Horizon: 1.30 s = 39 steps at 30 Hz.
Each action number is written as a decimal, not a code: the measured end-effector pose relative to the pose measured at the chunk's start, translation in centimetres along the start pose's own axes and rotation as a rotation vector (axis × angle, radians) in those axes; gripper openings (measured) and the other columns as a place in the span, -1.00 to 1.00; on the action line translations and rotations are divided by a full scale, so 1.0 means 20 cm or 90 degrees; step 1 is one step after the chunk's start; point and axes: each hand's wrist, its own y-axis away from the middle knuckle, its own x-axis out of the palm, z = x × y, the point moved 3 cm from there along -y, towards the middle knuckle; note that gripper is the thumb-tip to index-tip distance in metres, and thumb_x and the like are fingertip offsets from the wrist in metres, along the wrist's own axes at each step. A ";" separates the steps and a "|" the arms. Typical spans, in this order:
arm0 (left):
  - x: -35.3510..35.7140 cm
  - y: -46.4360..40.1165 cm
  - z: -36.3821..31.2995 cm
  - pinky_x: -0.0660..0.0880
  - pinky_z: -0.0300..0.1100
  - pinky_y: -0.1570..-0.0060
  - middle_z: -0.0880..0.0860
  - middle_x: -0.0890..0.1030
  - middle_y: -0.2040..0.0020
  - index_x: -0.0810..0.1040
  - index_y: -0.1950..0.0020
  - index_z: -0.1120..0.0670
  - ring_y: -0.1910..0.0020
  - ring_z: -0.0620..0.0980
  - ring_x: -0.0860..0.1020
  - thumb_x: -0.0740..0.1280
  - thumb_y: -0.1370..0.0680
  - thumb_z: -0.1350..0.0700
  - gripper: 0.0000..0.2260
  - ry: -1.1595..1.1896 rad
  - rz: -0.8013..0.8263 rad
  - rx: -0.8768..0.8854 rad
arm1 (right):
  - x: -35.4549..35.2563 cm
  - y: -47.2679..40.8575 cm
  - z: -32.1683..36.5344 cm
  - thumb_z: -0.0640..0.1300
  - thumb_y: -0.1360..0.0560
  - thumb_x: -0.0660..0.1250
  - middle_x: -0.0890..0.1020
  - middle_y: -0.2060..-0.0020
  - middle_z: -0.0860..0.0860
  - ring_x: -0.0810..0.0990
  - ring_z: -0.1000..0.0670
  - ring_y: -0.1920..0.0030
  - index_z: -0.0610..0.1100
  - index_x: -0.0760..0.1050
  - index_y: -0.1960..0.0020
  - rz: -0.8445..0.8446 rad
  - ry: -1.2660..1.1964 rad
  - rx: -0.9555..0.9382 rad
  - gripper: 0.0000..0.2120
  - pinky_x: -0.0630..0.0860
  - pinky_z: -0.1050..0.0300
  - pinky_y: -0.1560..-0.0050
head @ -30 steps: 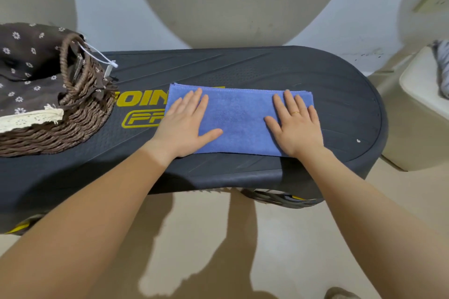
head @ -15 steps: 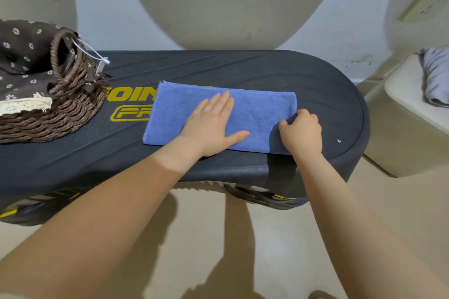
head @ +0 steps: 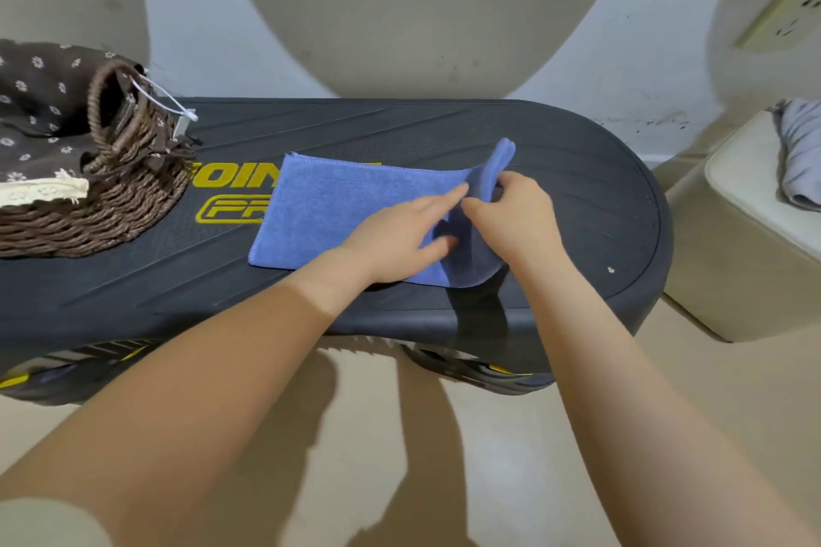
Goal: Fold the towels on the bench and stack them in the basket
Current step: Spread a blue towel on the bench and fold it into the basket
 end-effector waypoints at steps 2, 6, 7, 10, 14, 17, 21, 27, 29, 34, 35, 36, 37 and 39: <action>-0.09 0.05 0.04 0.43 -0.06 -0.15 -0.07 0.46 -0.33 0.04 -0.51 -0.09 -0.20 0.01 0.49 0.11 -0.61 0.10 -0.51 0.080 -0.091 0.003 | 0.06 0.01 0.10 -0.01 -0.43 0.31 0.57 0.06 -0.11 0.50 -0.14 0.08 -0.17 0.44 0.03 0.008 0.060 -0.044 -0.76 0.34 0.10 0.18; -0.14 0.12 0.16 0.46 -0.15 -0.08 -0.02 0.48 -0.29 0.15 -0.49 -0.03 0.06 -0.02 0.57 0.06 -0.64 0.08 -0.60 0.472 -0.118 -0.131 | 0.23 0.03 0.24 -0.08 -0.51 0.24 0.55 -0.09 -0.18 0.53 -0.21 -0.08 -0.23 0.38 -0.12 0.019 0.182 -0.103 -0.74 0.29 0.09 0.17; -0.15 0.13 0.18 0.48 -0.13 -0.07 -0.01 0.48 -0.29 0.17 -0.48 -0.03 0.05 -0.01 0.58 0.03 -0.64 0.05 -0.62 0.558 -0.127 -0.168 | 0.27 0.04 0.26 -0.13 -0.52 0.22 0.54 -0.09 -0.17 0.53 -0.21 -0.07 -0.23 0.37 -0.13 0.031 0.205 -0.114 -0.76 0.28 0.10 0.18; -0.16 0.16 0.25 0.49 -0.08 -0.12 -0.03 0.49 -0.25 0.23 -0.45 -0.08 -0.01 0.03 0.59 0.00 -0.65 -0.01 -0.64 0.612 -0.125 -0.217 | 0.40 0.04 0.29 -0.19 -0.51 0.22 0.55 -0.06 -0.16 0.54 -0.18 0.02 -0.24 0.36 -0.13 0.076 0.216 -0.114 -0.78 0.30 0.09 0.21; -0.15 0.19 0.30 0.46 -0.10 -0.19 0.12 0.60 -0.11 0.50 -0.27 0.09 -0.07 0.08 0.57 0.01 -0.63 -0.04 -0.61 0.513 -0.067 -0.270 | 0.49 0.03 0.28 -0.10 -0.52 0.22 0.55 -0.09 -0.17 0.52 -0.18 -0.11 -0.23 0.40 -0.14 0.148 0.243 -0.110 -0.74 0.31 0.09 0.16; -0.18 0.22 0.33 0.31 -0.31 -0.06 0.07 0.54 -0.05 0.51 -0.15 0.12 -0.08 0.03 0.47 0.07 -0.63 0.07 -0.73 0.290 -0.130 -0.252 | 0.44 0.03 0.28 -0.17 -0.52 0.16 0.55 -0.08 -0.15 0.51 -0.16 -0.08 -0.20 0.48 -0.10 0.142 0.308 -0.148 -0.78 0.32 0.11 0.17; -0.19 0.27 0.41 0.31 -0.03 -0.22 0.12 0.38 -0.34 0.34 -0.35 0.19 -0.30 0.13 0.34 0.20 -0.58 0.04 -0.62 -0.070 -0.152 -0.285 | 0.45 0.04 0.21 0.11 -0.56 0.12 0.25 -0.43 -0.12 0.19 -0.15 -0.42 -0.04 0.35 -0.36 0.061 0.494 -0.262 -0.56 0.18 -0.04 -0.30; -0.20 0.38 0.47 0.36 0.04 -0.08 0.21 0.41 -0.22 0.38 -0.25 0.28 -0.22 0.21 0.36 0.14 -0.54 -0.22 -0.42 -0.224 -0.179 -0.446 | 0.54 0.04 0.14 0.24 -0.57 -0.12 -0.05 -0.54 -0.01 -0.14 -0.04 -0.54 -0.11 -0.15 -0.53 0.056 0.482 -0.220 -0.33 -0.22 -0.10 -0.49; -0.20 0.39 0.48 0.35 0.03 -0.08 0.23 0.43 -0.18 0.41 -0.20 0.29 -0.20 0.22 0.36 0.14 -0.54 -0.23 -0.42 -0.229 -0.193 -0.452 | 0.55 0.03 0.15 0.25 -0.56 -0.12 -0.08 -0.54 -0.02 -0.15 -0.04 -0.54 -0.12 -0.17 -0.53 0.057 0.494 -0.203 -0.31 -0.23 -0.10 -0.49; -0.23 0.38 0.51 0.25 0.06 -0.25 0.22 0.35 -0.30 0.46 -0.20 0.24 -0.32 0.22 0.25 0.22 -0.50 -0.22 -0.45 -0.039 -0.100 -0.587 | 0.56 0.04 0.16 0.25 -0.57 -0.13 -0.11 -0.54 -0.03 -0.17 -0.05 -0.54 -0.12 -0.18 -0.53 0.061 0.509 -0.189 -0.32 -0.22 -0.11 -0.49; -0.24 0.37 0.52 0.23 0.06 -0.27 0.20 0.36 -0.30 0.48 -0.17 0.19 -0.33 0.21 0.23 0.25 -0.49 -0.19 -0.52 0.031 -0.081 -0.616 | 0.55 0.04 0.17 0.24 -0.57 -0.14 -0.10 -0.54 -0.02 -0.17 -0.05 -0.54 -0.12 -0.18 -0.53 0.065 0.508 -0.192 -0.32 -0.22 -0.11 -0.49; -0.24 0.36 0.52 0.26 0.05 -0.26 0.18 0.40 -0.28 0.50 -0.11 0.15 -0.32 0.20 0.25 0.27 -0.48 -0.14 -0.60 0.091 -0.078 -0.624 | 0.55 0.03 0.17 0.23 -0.58 -0.14 -0.08 -0.54 -0.02 -0.15 -0.05 -0.54 -0.12 -0.15 -0.54 0.070 0.502 -0.194 -0.34 -0.21 -0.11 -0.49; -0.25 0.35 0.52 0.33 0.02 -0.20 0.17 0.46 -0.21 0.50 -0.04 0.15 -0.27 0.21 0.30 0.28 -0.47 -0.09 -0.68 0.138 -0.089 -0.612 | 0.54 0.02 0.17 0.21 -0.58 -0.14 -0.05 -0.54 -0.03 -0.13 -0.06 -0.54 -0.12 -0.10 -0.54 0.074 0.487 -0.197 -0.36 -0.18 -0.10 -0.49; -0.26 0.33 0.50 0.40 -0.09 0.12 0.18 0.55 -0.03 0.46 0.06 0.19 -0.07 0.19 0.44 0.28 -0.47 0.02 -0.77 0.202 -0.137 -0.535 | 0.51 0.01 0.18 0.14 -0.58 -0.16 0.10 -0.52 -0.08 -0.01 -0.10 -0.53 -0.16 0.10 -0.49 0.051 0.420 -0.210 -0.41 -0.09 -0.10 -0.48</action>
